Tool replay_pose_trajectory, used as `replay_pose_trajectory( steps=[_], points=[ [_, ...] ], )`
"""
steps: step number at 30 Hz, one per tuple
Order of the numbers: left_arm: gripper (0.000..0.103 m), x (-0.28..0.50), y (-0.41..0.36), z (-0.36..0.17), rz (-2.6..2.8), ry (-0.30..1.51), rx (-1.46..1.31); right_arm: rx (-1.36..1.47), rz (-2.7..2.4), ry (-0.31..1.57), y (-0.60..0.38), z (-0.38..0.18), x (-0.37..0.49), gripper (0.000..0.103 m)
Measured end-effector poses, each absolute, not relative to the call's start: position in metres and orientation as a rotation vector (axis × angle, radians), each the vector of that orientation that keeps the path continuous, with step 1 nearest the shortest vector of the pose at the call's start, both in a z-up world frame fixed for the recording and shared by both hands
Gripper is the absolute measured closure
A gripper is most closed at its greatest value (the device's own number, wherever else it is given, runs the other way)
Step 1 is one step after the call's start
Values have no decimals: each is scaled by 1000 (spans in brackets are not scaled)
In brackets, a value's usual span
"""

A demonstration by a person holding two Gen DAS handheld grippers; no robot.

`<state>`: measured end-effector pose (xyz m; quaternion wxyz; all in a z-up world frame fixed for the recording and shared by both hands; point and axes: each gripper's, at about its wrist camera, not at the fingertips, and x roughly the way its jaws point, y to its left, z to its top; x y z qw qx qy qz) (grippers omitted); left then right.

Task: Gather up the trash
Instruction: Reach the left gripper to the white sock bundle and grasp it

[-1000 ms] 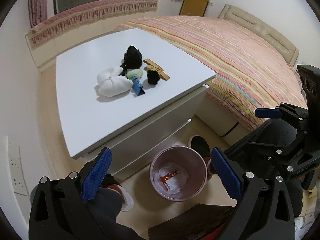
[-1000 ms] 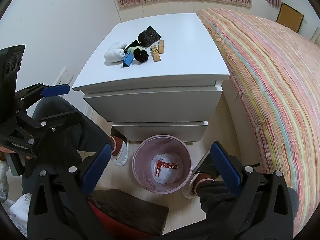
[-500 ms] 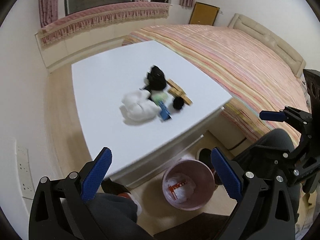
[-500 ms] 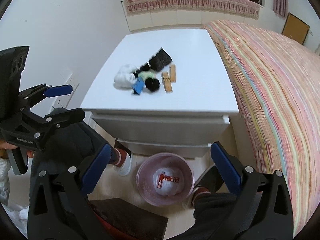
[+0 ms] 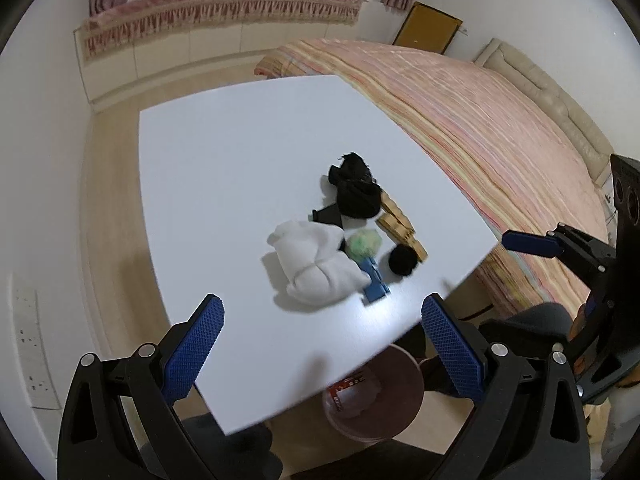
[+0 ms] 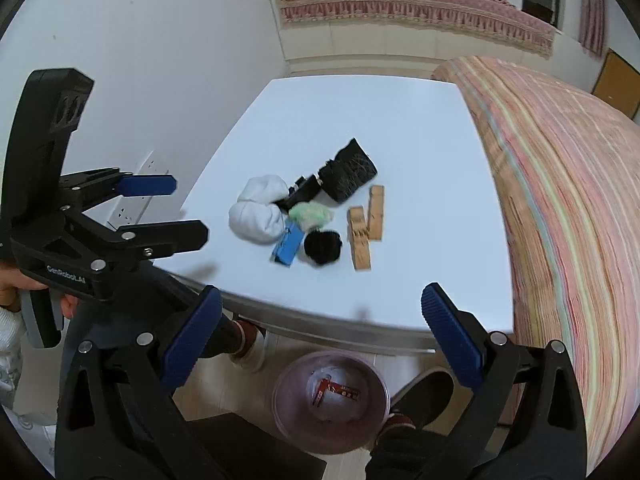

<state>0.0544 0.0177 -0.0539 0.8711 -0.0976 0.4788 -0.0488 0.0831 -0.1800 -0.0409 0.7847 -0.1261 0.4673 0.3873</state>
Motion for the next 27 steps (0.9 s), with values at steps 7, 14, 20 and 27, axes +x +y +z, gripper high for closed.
replay_pose_trajectory(
  steps=[7,14,20,27],
  points=[
    [22,78,23,-72,-143,1040,-245,-274,862,1041,-163,-59,102,40],
    [40,89,25,-84,-168,1064,-268,-278,875,1051,-153,-70,110,57],
    [53,92,22,-90,-175,1072,-262,-283,877,1060,-149,-76,113,72],
    [67,93,24,-90,-176,1062,-253,-283,869,1057,-149,-80,115,86]
  ],
)
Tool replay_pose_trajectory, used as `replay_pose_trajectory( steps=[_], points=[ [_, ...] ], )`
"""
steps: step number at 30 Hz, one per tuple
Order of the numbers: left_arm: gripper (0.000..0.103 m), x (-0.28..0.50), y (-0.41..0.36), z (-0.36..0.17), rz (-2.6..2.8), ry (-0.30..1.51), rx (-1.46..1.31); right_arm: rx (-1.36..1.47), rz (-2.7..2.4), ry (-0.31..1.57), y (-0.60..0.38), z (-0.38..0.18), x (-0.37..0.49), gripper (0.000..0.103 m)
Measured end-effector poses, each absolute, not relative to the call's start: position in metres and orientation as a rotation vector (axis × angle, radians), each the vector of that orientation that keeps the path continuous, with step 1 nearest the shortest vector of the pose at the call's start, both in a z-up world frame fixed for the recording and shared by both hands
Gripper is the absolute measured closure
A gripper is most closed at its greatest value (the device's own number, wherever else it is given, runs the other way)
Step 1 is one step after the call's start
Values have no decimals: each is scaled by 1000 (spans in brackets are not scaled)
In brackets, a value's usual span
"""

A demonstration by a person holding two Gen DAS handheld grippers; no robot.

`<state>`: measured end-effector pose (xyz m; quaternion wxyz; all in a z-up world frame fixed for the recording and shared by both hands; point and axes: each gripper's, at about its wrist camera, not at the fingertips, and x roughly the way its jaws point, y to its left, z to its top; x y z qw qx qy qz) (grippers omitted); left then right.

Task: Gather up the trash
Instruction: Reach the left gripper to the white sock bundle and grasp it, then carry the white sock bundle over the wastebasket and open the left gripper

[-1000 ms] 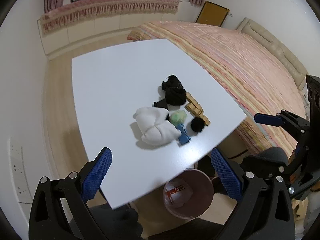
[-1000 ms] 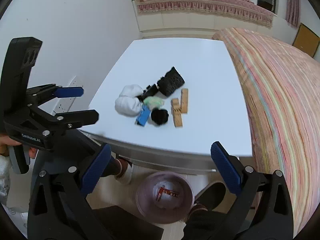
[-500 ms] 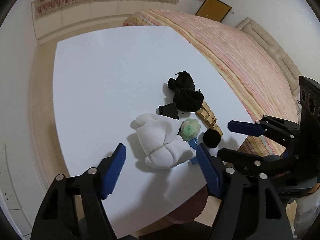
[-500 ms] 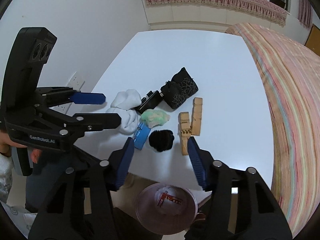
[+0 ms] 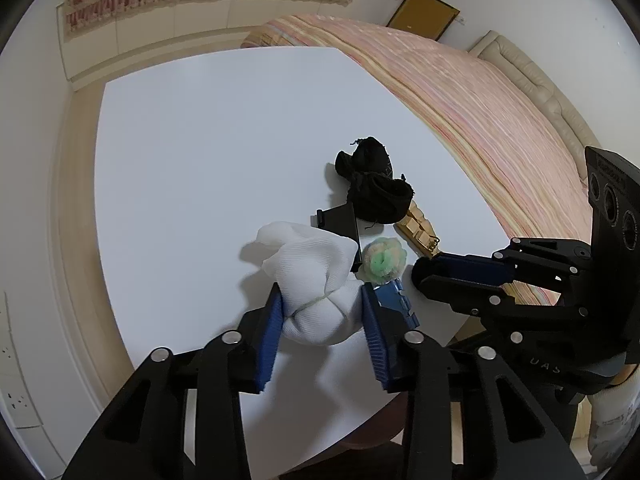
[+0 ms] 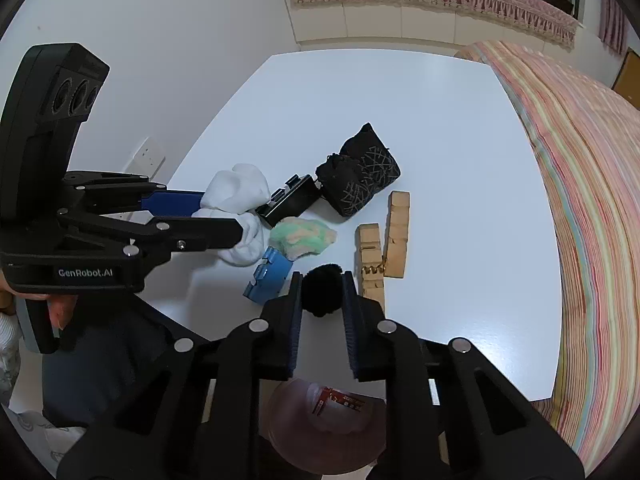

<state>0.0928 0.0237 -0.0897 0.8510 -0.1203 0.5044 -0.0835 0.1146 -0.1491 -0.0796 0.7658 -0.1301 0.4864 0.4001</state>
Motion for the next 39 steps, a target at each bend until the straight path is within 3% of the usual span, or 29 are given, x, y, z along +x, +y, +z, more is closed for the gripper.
replay_pose_trajectory(
  steps=[20,39],
  points=[
    [70,62,18,-53,-169,992,-207,-230,857,983,-177,-36,97,90],
    [70,0,-45,-20,-295,930,-110,-197,805,925,-243,0,27,90]
  ],
)
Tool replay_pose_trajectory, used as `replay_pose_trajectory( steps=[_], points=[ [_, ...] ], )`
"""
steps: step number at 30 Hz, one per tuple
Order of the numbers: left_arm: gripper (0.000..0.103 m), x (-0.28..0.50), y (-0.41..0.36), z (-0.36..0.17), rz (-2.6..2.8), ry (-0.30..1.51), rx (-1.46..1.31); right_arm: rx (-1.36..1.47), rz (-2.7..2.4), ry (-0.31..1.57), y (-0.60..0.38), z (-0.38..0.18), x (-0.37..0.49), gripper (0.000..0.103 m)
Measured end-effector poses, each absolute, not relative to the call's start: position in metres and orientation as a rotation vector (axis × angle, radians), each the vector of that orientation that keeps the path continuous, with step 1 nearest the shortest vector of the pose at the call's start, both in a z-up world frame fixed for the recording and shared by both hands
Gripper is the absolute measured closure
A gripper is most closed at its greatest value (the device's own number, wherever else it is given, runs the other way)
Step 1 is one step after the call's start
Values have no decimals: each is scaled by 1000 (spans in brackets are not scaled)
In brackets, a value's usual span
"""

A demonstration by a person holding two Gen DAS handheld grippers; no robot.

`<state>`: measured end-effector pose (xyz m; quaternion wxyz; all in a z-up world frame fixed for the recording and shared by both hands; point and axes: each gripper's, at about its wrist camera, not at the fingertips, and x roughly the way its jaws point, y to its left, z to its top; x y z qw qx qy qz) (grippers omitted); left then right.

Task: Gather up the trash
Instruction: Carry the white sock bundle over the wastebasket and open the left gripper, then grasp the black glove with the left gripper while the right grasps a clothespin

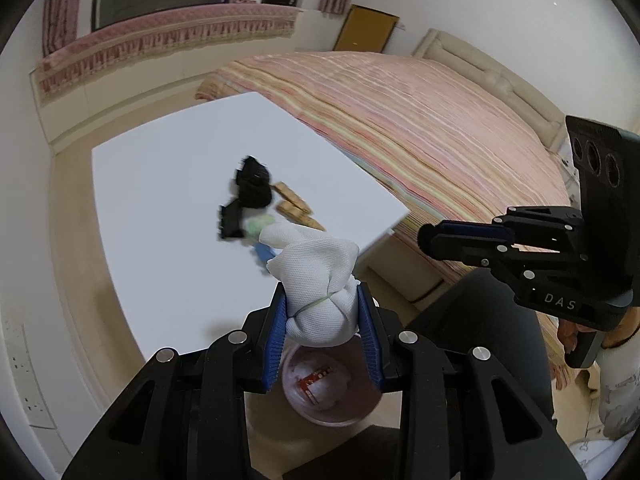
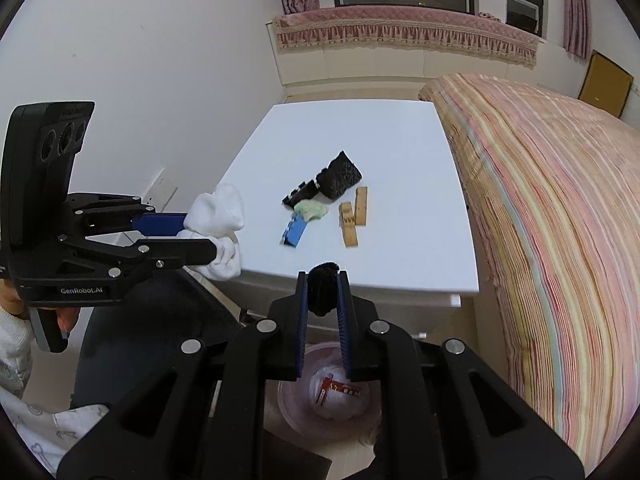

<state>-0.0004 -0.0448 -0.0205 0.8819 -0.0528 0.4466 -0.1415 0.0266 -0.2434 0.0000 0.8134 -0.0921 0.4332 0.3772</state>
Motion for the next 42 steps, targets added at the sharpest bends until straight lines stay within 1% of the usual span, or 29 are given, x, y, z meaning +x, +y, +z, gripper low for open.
replay_pose_trajectory(
  steps=[12,22,23,24,25,26,27,28,29,30,31,32,33,36,37,42],
  points=[
    [70,-36,-79,-45,-346,963,-78,-176,780,963,-277,-21,-18,90],
    [69,-48,-91,-60,-364,995,-69,-156,783,994,-286,-38,-32,90],
    [69,-48,-92,-60,-366,997,-67,-154,785,995,-286,-38,-31,90],
    [68,-47,-93,-60,-367,998,-67,-151,788,999,-285,-39,-30,87],
    [65,-47,-94,-61,-367,998,-65,-148,787,1002,-286,-40,-29,86],
    [61,-46,-94,-61,-368,996,-65,-148,786,1005,-286,-41,-29,85],
    [57,-45,-94,-62,-362,997,-63,-151,781,1009,-286,-43,-28,78],
    [47,-44,-93,-63,-360,998,-64,-153,773,1009,-287,-44,-27,64],
    [32,-43,-92,-64,-355,996,-66,-155,766,1010,-287,-45,-26,53],
    [26,-43,-91,-64,-343,990,-74,-150,762,1008,-288,-46,-25,33],
    [21,-43,-89,-64,-341,984,-84,-145,761,1006,-288,-47,-24,19],
    [16,-42,-88,-64,-339,985,-90,-139,755,1005,-289,-47,-23,16],
    [14,-42,-86,-65,-327,983,-92,-139,752,1008,-289,-48,-23,12],
    [11,-40,-81,-66,-294,984,-97,-138,740,1023,-289,-51,-20,8],
    [8,-40,-79,-66,-282,984,-101,-137,740,1025,-289,-52,-19,7],
    [8,-40,-72,-65,-249,974,-108,-132,736,1037,-287,-53,-17,6]
  ],
)
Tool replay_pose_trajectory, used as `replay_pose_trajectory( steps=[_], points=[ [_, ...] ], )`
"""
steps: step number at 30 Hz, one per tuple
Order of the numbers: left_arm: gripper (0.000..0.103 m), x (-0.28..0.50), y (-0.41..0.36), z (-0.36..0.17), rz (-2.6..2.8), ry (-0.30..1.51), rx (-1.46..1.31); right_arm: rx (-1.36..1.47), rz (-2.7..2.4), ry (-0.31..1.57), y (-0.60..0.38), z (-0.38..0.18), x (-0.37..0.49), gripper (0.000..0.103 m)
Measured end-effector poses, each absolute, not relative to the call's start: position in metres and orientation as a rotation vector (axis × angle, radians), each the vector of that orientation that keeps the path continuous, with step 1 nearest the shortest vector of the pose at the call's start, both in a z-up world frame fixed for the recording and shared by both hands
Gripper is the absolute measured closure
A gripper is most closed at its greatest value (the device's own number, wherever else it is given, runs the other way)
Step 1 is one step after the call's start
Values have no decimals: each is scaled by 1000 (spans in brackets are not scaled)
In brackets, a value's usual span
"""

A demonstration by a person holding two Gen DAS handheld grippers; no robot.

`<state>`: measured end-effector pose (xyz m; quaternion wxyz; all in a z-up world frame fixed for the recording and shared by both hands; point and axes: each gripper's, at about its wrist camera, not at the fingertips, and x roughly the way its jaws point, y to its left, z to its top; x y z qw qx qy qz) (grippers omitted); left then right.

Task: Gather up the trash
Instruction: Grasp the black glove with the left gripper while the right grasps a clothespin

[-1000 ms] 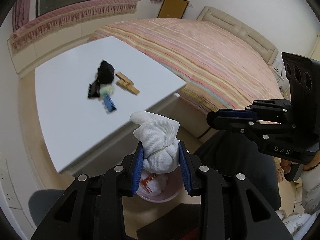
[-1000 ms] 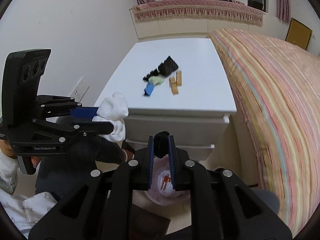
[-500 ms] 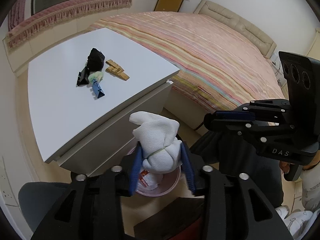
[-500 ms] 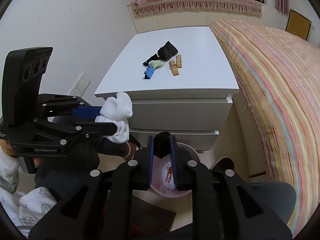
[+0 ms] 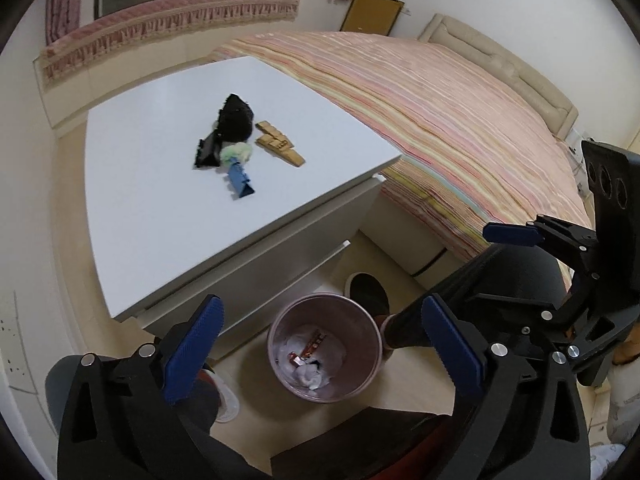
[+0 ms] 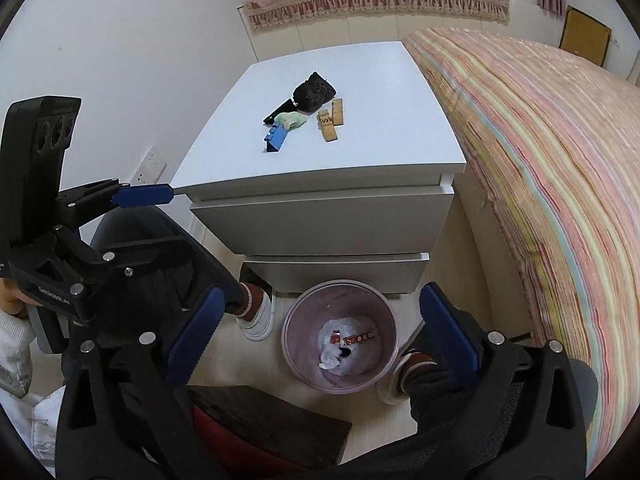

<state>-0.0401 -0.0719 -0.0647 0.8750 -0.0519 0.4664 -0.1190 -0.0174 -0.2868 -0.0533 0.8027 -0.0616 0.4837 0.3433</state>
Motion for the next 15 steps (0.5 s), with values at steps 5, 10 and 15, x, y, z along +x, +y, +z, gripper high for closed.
replay_pose_trajectory(
  steps=[5,10,15],
  points=[
    [8,-41,-67,-61,-237,963,-114,-139,741,1032,-283,-51,-17,5],
    [8,-39,-64,-58,-233,959,-112,-141,745,1031,-279,-48,-16,5],
    [8,-36,-59,-51,-228,955,-112,-146,748,1021,-273,-41,-9,5]
  ],
)
